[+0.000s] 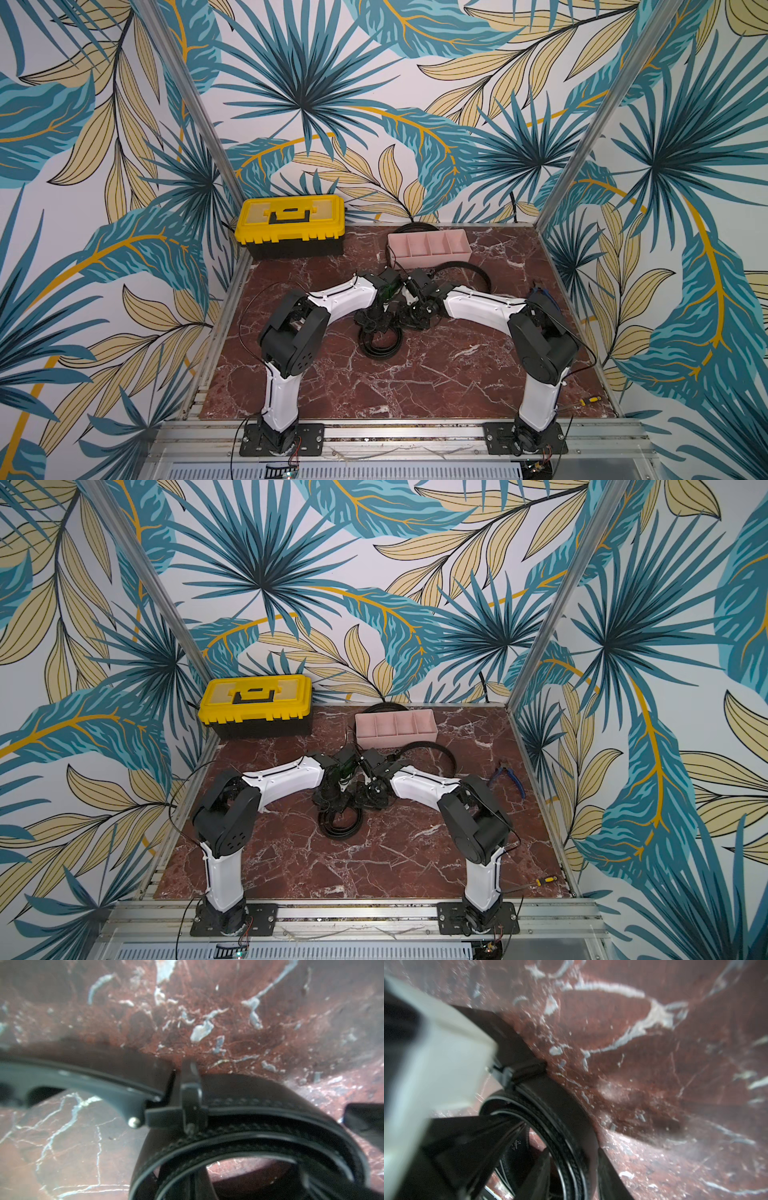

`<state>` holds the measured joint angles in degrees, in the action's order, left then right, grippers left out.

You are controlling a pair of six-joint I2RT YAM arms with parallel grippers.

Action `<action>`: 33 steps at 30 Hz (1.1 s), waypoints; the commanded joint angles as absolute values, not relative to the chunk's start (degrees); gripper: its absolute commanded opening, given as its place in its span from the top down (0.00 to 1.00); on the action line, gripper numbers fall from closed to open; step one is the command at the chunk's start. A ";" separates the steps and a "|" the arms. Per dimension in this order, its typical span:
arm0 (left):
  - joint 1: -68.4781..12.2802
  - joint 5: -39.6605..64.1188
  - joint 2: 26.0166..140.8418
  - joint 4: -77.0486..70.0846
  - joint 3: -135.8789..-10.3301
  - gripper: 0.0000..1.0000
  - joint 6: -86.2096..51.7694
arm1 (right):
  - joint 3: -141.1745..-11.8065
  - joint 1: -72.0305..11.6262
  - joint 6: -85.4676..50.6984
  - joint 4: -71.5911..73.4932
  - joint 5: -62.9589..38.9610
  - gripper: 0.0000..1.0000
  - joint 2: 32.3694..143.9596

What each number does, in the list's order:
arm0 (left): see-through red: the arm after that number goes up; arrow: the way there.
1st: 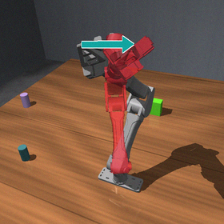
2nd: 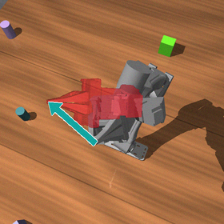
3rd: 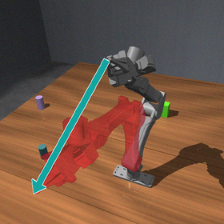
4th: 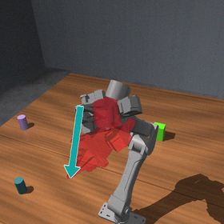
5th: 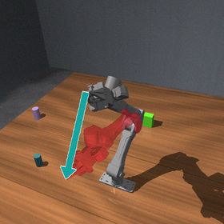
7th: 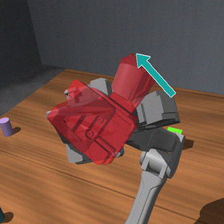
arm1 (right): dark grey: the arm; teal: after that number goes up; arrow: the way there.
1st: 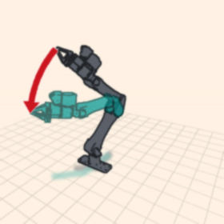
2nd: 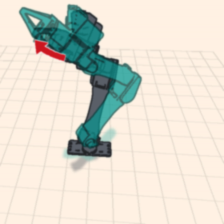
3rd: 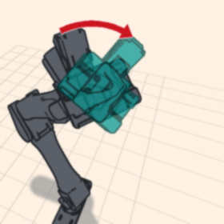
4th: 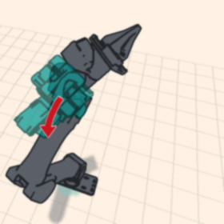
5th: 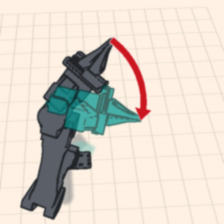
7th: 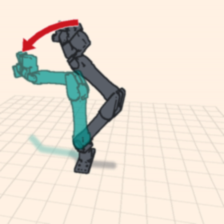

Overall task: Place the belts into the storage roll
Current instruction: Roll the belt at the center of the board.

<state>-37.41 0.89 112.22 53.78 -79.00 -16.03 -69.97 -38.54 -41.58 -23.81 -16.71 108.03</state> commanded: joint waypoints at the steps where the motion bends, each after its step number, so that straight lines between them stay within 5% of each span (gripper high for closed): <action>1: -38.60 2.16 112.48 48.72 -77.93 1.00 -18.64 | -66.70 -40.18 -42.01 -24.00 -19.34 0.61 110.19; 5: -38.60 2.11 111.64 47.45 -76.27 1.00 -19.94 | -65.67 -40.17 -42.07 -22.94 -19.78 0.65 109.92; 10: -38.66 2.25 110.77 47.20 -75.62 1.00 -20.65 | -65.80 -40.22 -41.85 -23.10 -18.93 0.82 110.39; 15: -38.60 3.56 107.11 47.35 -75.93 0.78 -21.25 | -68.08 -40.22 -40.27 -26.85 -16.84 0.96 111.24; 25: -32.02 9.02 97.85 49.32 -80.00 0.43 -21.10 | -74.74 -40.12 -31.80 -40.99 -10.74 0.97 111.89; 33: -27.40 6.92 100.25 48.16 -81.52 0.44 -6.00 | -82.49 -40.12 -21.85 -53.65 -4.79 0.97 112.48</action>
<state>-27.64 7.38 97.38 48.86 -80.36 -14.35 -79.35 -39.86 -28.10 -45.56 -8.93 112.09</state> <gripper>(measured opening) 0.568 0.169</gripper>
